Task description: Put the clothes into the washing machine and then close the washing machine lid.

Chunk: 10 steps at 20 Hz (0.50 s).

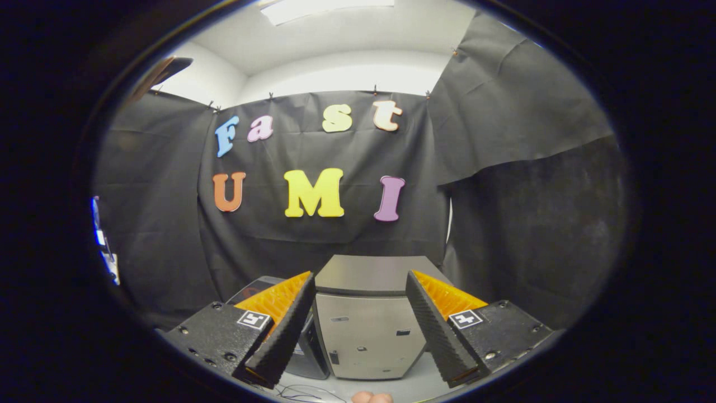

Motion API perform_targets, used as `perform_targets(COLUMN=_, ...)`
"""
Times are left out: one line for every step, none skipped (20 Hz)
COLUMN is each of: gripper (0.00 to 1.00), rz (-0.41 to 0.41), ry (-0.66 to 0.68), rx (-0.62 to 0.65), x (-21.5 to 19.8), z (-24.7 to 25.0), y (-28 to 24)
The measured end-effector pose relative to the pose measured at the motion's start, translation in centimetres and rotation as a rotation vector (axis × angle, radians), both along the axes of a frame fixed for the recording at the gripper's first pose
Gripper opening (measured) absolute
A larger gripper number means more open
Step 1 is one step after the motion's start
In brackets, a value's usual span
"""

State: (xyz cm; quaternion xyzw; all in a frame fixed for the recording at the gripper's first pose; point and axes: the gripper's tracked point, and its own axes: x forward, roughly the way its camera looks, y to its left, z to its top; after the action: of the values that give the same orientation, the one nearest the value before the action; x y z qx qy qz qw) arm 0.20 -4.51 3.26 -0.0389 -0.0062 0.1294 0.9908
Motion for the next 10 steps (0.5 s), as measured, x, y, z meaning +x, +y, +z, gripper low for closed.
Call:
perform_targets(gripper=1.00, rz=0.000, ry=0.001, rx=-0.002, x=0.05, z=0.01, y=0.05)
perform_targets(gripper=1.00, rz=0.000, ry=0.000, rx=-0.003, x=0.12, z=-0.05, y=-0.05)
perform_targets(gripper=1.00, rz=0.000, ry=0.000, rx=-0.005, x=0.25, z=-0.10, y=0.01)
perform_targets(gripper=1.00, rz=-0.001, ry=-0.001, rx=-0.006, x=0.29, z=-0.04, y=-0.04)
perform_targets(gripper=1.00, rz=-0.002, ry=0.002, rx=-0.006, x=0.43, z=-0.15, y=-0.07)
perform_targets(gripper=1.00, rz=-0.003, ry=0.007, rx=-0.005, x=0.43, z=-0.36, y=-0.16)
perform_targets(gripper=1.00, rz=-0.005, ry=0.012, rx=-0.002, x=0.46, z=-0.48, y=-0.09)
perform_targets(gripper=1.00, rz=-0.005, ry=0.012, rx=0.000, x=0.36, z=-0.51, y=-0.12)
perform_targets(gripper=1.00, rz=-0.007, ry=0.011, rx=-0.001, x=0.37, z=-0.50, y=-0.09)
perform_targets(gripper=1.00, rz=-0.006, ry=0.008, rx=-0.006, x=0.40, z=-0.45, y=-0.07)
